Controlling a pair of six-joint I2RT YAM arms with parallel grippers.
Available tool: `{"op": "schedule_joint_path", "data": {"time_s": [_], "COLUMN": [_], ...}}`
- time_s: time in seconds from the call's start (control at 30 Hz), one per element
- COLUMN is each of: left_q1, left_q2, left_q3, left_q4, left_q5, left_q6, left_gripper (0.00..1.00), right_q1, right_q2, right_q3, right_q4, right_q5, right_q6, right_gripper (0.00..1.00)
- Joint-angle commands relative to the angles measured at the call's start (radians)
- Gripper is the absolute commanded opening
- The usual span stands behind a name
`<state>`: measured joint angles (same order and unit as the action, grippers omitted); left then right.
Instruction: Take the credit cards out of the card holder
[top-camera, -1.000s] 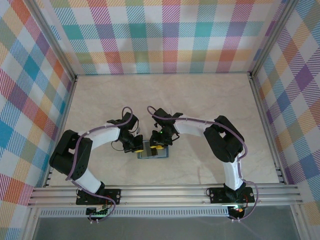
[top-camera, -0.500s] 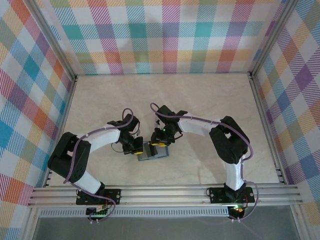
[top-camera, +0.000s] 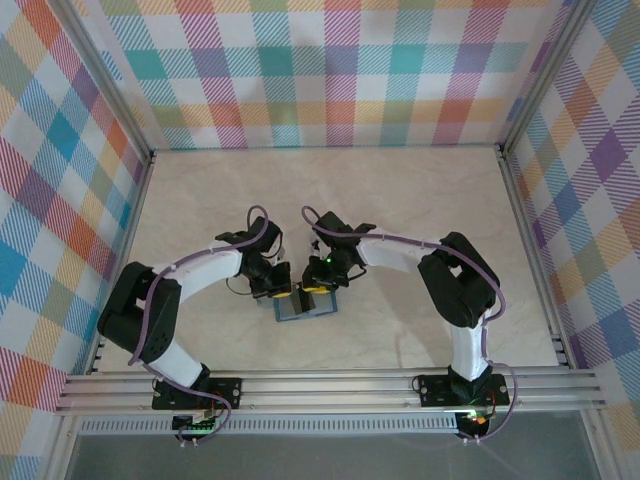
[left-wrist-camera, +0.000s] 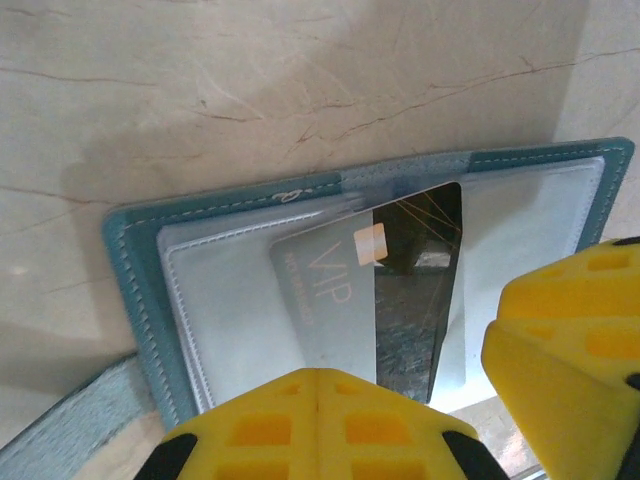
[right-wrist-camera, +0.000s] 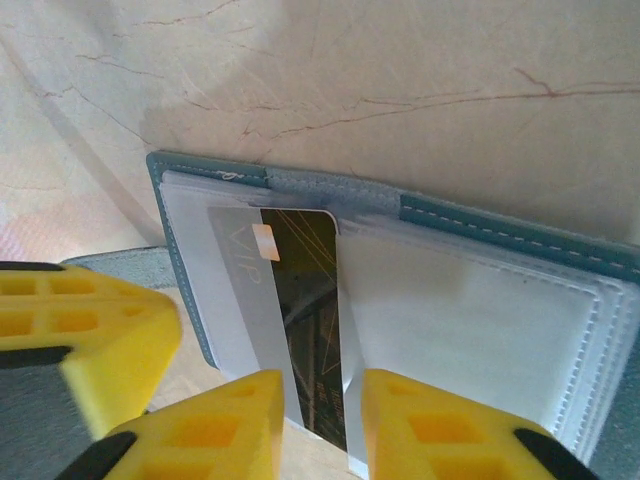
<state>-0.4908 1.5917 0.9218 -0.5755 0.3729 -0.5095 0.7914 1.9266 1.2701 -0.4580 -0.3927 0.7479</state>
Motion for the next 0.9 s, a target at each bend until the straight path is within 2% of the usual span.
{"op": "schedule_joint_path", "data": {"time_s": [0.0,0.13,0.33,0.53,0.73,0.87], "left_q1": [-0.015,-0.015,-0.015,-0.015,-0.016,-0.015], "left_q2": [0.034,0.067,0.094,0.099,0.071,0.073], "left_q3": [-0.029,-0.039,-0.042,-0.048,-0.031,-0.022], "left_q4": [0.051,0.059,0.013,-0.006,-0.036,-0.043], "left_q5": [0.058,0.045,-0.06,-0.095,-0.117,-0.12], "left_q6": [-0.017,-0.009,0.028,0.04,0.044,0.046], "left_gripper": [0.04,0.03,0.03,0.02,0.02,0.02], "right_q1": [-0.001,-0.002,-0.001,-0.001,-0.002,-0.001], "right_q2": [-0.006,0.004,0.033,0.065,0.071,0.056], "right_q3": [-0.024,-0.025,-0.014,0.003,0.028,0.023], "right_q4": [0.069,0.099,0.067,0.013,-0.075,-0.077], "right_q5": [-0.051,-0.059,-0.023,0.021,0.09,0.092], "right_q6": [0.042,0.062,0.046,0.007,-0.044,-0.047], "right_gripper": [0.26,0.25,0.26,0.26,0.31,0.33]}}
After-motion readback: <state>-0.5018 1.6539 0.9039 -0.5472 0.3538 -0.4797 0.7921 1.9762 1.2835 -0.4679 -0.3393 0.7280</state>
